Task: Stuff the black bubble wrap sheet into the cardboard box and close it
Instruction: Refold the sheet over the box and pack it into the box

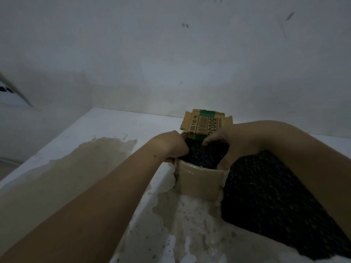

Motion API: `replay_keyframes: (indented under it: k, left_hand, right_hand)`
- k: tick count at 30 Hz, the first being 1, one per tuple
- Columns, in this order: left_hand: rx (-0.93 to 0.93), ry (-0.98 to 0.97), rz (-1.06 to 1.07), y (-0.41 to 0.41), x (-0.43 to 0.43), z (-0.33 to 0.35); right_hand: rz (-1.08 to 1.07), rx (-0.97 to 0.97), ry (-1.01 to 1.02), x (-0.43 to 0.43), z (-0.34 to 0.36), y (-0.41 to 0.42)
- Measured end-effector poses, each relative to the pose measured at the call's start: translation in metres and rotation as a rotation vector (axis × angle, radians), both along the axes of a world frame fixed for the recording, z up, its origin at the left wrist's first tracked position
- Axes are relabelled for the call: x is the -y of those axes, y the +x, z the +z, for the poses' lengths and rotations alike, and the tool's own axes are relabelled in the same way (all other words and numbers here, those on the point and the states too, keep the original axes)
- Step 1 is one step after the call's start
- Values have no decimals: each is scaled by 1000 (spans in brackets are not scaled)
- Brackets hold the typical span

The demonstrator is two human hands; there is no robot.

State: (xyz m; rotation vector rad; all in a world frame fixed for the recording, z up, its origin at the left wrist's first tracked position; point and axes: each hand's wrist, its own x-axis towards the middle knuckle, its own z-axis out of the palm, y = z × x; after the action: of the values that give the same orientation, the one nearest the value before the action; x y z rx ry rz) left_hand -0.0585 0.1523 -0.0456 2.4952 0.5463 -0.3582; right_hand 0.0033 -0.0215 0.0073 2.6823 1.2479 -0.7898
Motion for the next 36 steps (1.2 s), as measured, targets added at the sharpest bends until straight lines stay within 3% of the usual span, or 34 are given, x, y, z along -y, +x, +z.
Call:
replay_keyframes:
  k: [7,11,13,19,25,34,36]
  left_hand:
    - [46,-52,-32,-4,0,-4]
    - [304,1,-139,-12,-3,-15]
    - [349,40,-266,-18,-6,-13]
    - [-146,94,-325,-13,-2,18]
    - [-459,148,-324,15,12,39]
    - [-330,482,-405,30,24,31]
    - [-340,377,-403,24,16,26]
  right_hand:
    - [51,193,-182,-27,-7,-7]
    - [83,216,-198,-35,-11,-9]
    - [65,188,-140,-29,-9,-9]
    - [17,153,26,-7,-2,-13]
    - [-20,209,-131,-6,9,-10]
    - [22,202,-240,-21,-7,-6]
    - [21,198,-232,-20,-8,-7]
